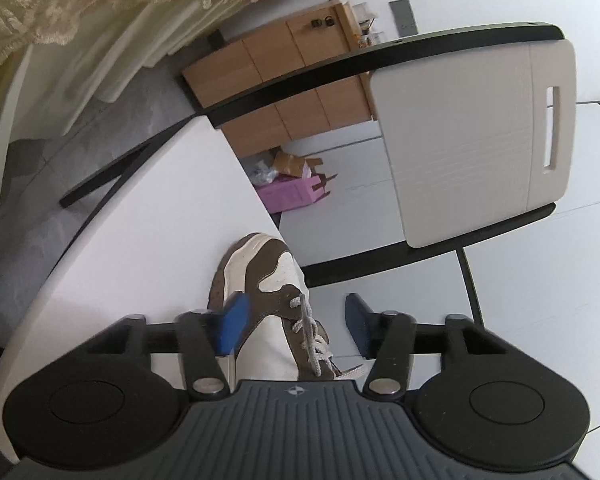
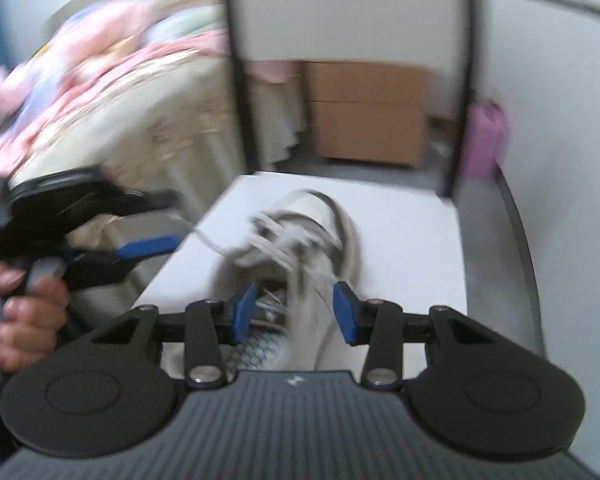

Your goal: Lace up shoes with both hands

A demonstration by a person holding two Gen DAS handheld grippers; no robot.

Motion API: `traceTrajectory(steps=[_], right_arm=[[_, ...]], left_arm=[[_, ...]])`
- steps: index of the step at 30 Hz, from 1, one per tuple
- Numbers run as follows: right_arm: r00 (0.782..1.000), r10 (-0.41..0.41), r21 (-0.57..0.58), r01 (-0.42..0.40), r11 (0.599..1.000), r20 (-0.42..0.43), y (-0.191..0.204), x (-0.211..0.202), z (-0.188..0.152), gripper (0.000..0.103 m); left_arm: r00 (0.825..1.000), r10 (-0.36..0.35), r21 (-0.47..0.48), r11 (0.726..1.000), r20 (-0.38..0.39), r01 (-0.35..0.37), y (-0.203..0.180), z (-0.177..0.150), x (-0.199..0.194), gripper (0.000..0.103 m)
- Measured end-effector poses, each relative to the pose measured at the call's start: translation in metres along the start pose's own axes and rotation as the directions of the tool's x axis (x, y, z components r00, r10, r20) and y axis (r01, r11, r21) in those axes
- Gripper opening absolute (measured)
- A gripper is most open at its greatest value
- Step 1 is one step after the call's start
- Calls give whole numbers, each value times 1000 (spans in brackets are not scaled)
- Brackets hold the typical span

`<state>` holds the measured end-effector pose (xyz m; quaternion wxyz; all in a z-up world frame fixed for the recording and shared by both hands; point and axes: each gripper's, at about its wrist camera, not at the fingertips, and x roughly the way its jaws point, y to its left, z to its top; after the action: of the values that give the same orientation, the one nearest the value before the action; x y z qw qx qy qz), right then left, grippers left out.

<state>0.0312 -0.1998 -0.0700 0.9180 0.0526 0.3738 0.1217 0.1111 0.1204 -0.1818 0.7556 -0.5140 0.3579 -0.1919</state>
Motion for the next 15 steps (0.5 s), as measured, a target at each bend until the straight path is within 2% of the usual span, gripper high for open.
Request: traceTrajectory(steps=[4, 7, 9, 10, 12, 15], right_arm=[[999, 17, 202, -22, 979, 29, -15, 19, -14, 45], [998, 41, 269, -53, 962, 50, -15, 35, -15, 44], [997, 23, 276, -42, 960, 71, -11, 41, -17, 44], [997, 12, 287, -35, 957, 81, -11, 43, -19, 42], [996, -5, 335, -25, 942, 90, -14, 46, -23, 31], [993, -15, 402, -34, 915, 116, -19, 46, -27, 27]], left_arm=[[1000, 9, -28, 1000, -9, -9, 0, -7, -4, 58], [1000, -1, -81, 997, 10, 2, 1, -15, -5, 58], [999, 11, -109, 994, 35, -7, 0, -21, -3, 58], [998, 39, -114, 993, 57, -32, -2, -24, -2, 57], [993, 70, -118, 991, 94, -58, -5, -28, 1, 54], [992, 79, -131, 989, 99, -66, -11, -35, 12, 44]])
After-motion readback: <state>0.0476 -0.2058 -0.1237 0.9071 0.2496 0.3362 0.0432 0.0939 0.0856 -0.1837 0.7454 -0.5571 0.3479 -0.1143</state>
